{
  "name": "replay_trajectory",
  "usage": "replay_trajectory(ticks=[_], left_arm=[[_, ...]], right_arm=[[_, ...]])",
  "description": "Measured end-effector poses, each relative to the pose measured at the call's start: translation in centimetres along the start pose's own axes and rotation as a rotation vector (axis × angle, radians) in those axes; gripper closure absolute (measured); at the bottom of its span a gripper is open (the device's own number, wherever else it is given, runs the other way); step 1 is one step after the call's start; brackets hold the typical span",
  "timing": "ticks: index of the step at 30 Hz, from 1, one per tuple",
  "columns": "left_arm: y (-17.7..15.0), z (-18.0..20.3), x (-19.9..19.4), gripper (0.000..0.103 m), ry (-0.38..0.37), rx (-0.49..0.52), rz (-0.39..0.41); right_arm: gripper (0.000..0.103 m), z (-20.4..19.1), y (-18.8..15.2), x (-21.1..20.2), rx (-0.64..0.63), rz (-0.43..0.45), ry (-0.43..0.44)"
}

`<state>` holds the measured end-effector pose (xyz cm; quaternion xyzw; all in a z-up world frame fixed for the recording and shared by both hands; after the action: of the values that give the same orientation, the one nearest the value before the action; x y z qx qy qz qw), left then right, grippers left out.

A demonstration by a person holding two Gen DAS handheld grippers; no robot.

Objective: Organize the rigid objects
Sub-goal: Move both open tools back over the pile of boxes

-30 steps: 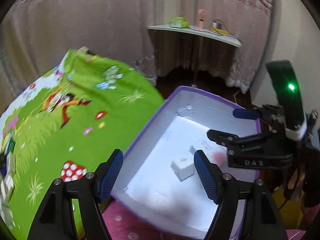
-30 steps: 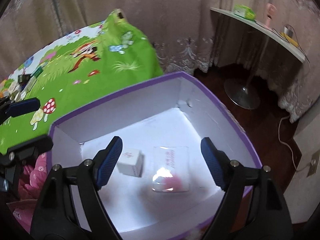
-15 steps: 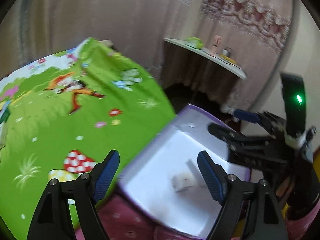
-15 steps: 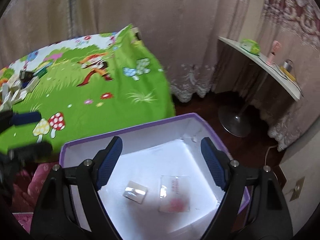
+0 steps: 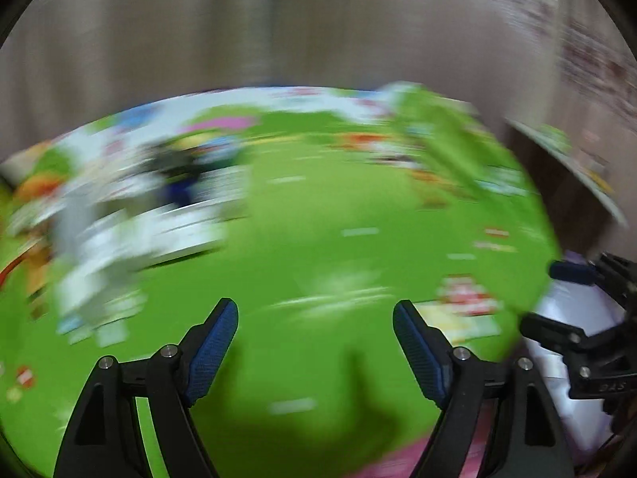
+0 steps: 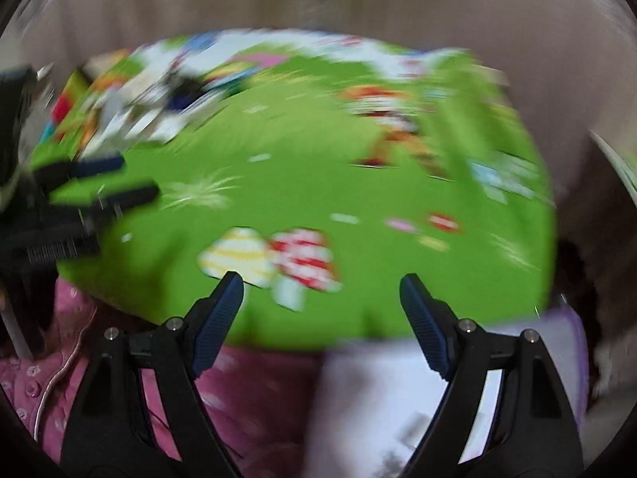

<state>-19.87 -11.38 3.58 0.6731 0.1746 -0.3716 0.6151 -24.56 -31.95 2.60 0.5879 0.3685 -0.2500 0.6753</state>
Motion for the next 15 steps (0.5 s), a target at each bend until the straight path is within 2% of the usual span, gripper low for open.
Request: replay_trajectory(ticks=[4,7,11,15], left_arm=[[-2.7,-10.9,-0.9,0.022,0.166,-0.163,-0.001],[-4.0,-16.4,-1.2,0.022,0.242,-0.271,-0.004],[-4.2,-18.5,-0.3,0.022,0.236,-0.338,-0.020],[-2.8,-16.6,1.6,0.022,0.215,-0.287,-0.037]], right_arm=[[0.020,-5.8,2.2,5.4,-0.102,-0.069,0.101],[0.020,-9.5,3.8,8.2,-0.149,-0.095,0.156],[0.020,-13.3,5.4,10.9,-0.183,-0.102,0.185],[0.013,-14.3,6.0,11.3,-0.144,-0.053,0.184]])
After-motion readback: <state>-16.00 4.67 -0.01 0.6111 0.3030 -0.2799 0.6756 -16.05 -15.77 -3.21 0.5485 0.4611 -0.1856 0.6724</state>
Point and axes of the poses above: each gripper's, at about its wrist camera, not at the fingertips, and x roughly the way its jaws point, z to its right, y to its top, the point moved 5 cm from there along x, roughly the way its jaws point, and after that the axes turned 3 degrees about y, right-handed, at the moved point
